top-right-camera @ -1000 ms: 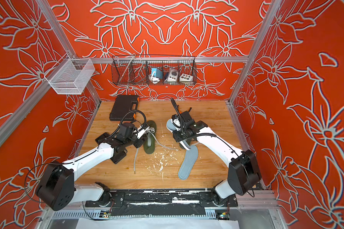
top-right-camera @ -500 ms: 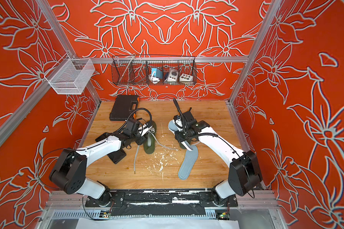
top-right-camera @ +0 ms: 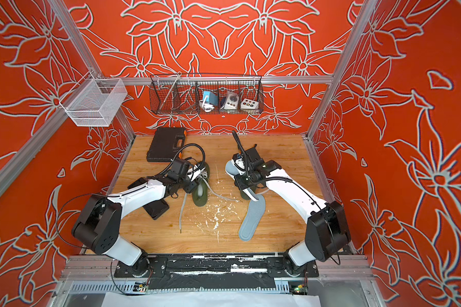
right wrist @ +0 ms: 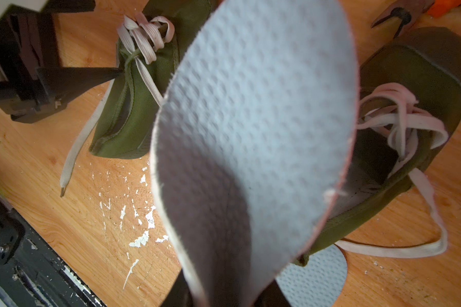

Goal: Insert the insole into the shoe
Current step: Pick up the shoe at the center of the board.

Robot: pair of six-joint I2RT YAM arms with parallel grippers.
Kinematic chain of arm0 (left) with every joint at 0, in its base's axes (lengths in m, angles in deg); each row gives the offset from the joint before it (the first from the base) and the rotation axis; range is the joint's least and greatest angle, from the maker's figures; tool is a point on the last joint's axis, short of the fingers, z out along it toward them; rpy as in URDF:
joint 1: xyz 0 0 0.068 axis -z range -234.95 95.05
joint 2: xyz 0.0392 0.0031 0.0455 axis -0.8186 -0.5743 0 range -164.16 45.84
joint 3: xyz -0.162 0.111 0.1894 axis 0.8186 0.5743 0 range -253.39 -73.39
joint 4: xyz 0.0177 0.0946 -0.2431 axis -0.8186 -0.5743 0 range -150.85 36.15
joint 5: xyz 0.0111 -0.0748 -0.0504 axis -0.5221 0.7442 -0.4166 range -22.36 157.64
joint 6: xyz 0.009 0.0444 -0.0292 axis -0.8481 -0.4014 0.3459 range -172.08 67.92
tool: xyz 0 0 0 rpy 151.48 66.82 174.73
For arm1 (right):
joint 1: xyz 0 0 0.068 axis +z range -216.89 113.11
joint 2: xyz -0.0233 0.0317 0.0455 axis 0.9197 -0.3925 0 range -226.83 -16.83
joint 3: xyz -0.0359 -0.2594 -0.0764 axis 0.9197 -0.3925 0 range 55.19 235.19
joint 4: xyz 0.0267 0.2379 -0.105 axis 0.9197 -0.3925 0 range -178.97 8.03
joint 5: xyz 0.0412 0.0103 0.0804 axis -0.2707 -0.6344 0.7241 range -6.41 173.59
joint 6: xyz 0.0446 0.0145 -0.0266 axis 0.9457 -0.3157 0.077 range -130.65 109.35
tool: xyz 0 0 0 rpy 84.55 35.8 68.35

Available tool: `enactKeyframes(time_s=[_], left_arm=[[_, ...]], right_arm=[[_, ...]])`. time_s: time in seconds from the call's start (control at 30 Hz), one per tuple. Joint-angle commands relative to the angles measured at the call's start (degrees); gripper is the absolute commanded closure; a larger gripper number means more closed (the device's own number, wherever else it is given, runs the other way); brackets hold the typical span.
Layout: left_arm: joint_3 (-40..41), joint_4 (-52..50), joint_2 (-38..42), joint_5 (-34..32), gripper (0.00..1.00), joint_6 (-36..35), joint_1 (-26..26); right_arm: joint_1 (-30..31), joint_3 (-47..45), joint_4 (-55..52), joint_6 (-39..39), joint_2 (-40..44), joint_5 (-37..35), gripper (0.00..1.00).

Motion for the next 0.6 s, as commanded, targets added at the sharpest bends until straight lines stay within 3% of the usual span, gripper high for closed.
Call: enactKeyframes(time_s=[0.0,0.3,0.57], left_arm=[[-2.0,0.3,-1.8,-1.1,0.32,0.9,0.6],[-4.6,-0.2,-3.7,-4.2,0.32,1.1,1.5],[-5.0,0.5,-4.7,-4.0,0.39,1.4,1.5]], right_arm=[[-0.4,1.7,-1.2,-1.4,-0.7,1.1,0.73],[-0.8,1.9,-1.5,-1.7,-0.8,1.9,0.73],[-0.8,2.5,-2.0,-1.8,-1.3,2.6,0.73]])
